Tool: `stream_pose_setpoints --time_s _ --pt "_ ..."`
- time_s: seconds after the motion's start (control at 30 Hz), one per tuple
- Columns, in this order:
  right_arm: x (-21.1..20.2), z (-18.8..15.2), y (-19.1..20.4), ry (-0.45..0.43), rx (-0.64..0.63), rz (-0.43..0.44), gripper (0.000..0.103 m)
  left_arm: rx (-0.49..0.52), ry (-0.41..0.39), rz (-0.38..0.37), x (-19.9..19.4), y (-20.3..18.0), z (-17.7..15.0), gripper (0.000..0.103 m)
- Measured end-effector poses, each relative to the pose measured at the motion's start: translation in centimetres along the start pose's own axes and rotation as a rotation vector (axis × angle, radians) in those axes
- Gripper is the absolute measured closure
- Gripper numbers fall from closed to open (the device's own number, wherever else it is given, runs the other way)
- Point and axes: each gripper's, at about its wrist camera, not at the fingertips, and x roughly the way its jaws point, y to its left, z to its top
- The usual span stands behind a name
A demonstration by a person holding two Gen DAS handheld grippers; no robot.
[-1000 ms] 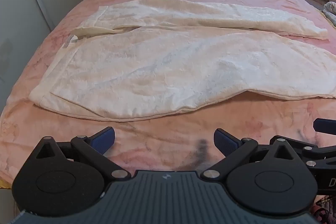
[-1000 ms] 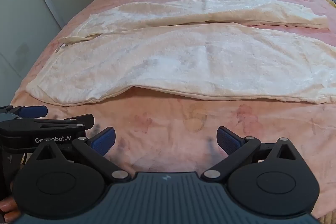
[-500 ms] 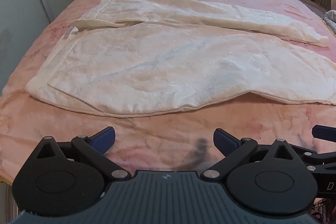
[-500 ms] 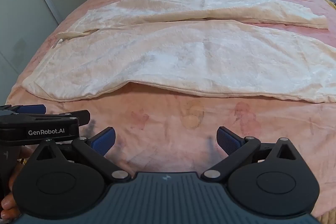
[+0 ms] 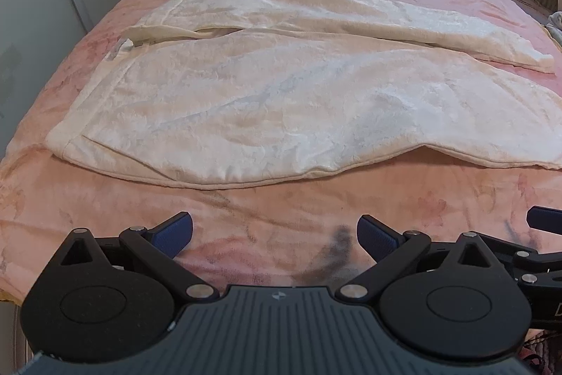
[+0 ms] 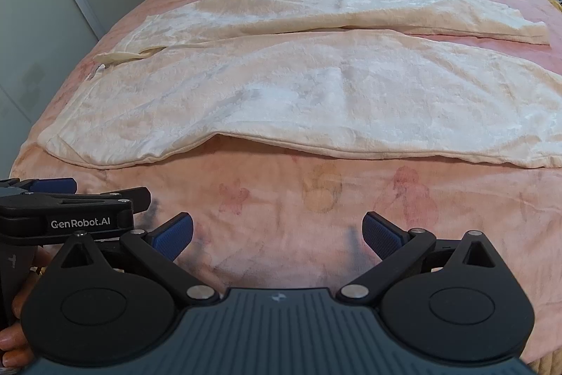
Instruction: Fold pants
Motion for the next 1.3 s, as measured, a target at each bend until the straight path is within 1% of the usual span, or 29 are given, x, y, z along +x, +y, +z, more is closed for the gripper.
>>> stream_pose_setpoints --time_s 0.3,1.3 --pt "0.01 -0.04 -0.13 0.004 0.001 0.001 0.000 0.008 -0.002 0.010 0.02 0.01 -0.01 0.002" --pt "0.48 -0.12 -0.19 0.016 0.012 0.014 0.000 0.004 0.020 -0.001 0.57 -0.03 0.06 0.002"
